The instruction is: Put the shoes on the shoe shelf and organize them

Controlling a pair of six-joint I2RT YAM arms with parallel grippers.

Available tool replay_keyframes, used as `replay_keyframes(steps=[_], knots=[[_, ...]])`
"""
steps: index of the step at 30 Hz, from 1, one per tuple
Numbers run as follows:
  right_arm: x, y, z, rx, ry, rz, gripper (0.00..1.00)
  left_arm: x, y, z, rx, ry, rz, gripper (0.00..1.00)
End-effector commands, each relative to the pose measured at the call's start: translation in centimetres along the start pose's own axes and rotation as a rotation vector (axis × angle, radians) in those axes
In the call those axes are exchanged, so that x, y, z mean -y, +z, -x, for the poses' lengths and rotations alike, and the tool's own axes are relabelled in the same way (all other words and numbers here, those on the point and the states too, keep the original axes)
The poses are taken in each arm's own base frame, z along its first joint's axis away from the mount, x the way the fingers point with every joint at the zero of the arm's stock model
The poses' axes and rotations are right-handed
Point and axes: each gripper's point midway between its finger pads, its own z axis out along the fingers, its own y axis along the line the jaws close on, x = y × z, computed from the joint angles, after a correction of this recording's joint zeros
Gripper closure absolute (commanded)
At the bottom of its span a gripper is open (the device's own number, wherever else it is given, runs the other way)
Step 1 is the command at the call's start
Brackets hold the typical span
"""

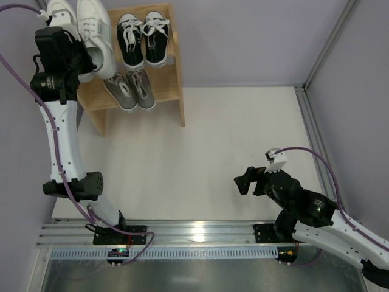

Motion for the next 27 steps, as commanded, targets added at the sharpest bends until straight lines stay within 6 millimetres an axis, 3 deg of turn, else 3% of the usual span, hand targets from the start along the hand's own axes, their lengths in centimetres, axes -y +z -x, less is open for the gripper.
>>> replay_keyframes(steps=[1,14,15,16,20,27], knots=[[-0.4,-0.2,0.7,0.038,0.016,0.026,0.03,2.5,-4.5,8.2,0.304,0.004,-0.140,1.00],[-0.7,-0.4,0.9,0.031,0.012,0.040,0.03,1.3,-4.0,5.8,0.233,0.046,-0.084,0.99],[-0.7,-0.5,0.9,0.033,0.013,0.041,0.03,1.3,-3.9,5.6,0.227,0.048,-0.084,0.94],[-0.6,-0.5,0.9,0.034,0.016,0.040,0.03,1.3,-3.9,5.6,0.229,0.046,-0.084,0.78],[-0.7,-0.5,1.0,0.039,0.019,0.041,0.03,0.9,-4.3,6.2,0.247,0.040,-0.055,0.64],[-0.7,-0.5,0.9,0.035,0.016,0.042,0.03,0.2,-6.3,8.4,0.319,0.010,-0.017,0.52]])
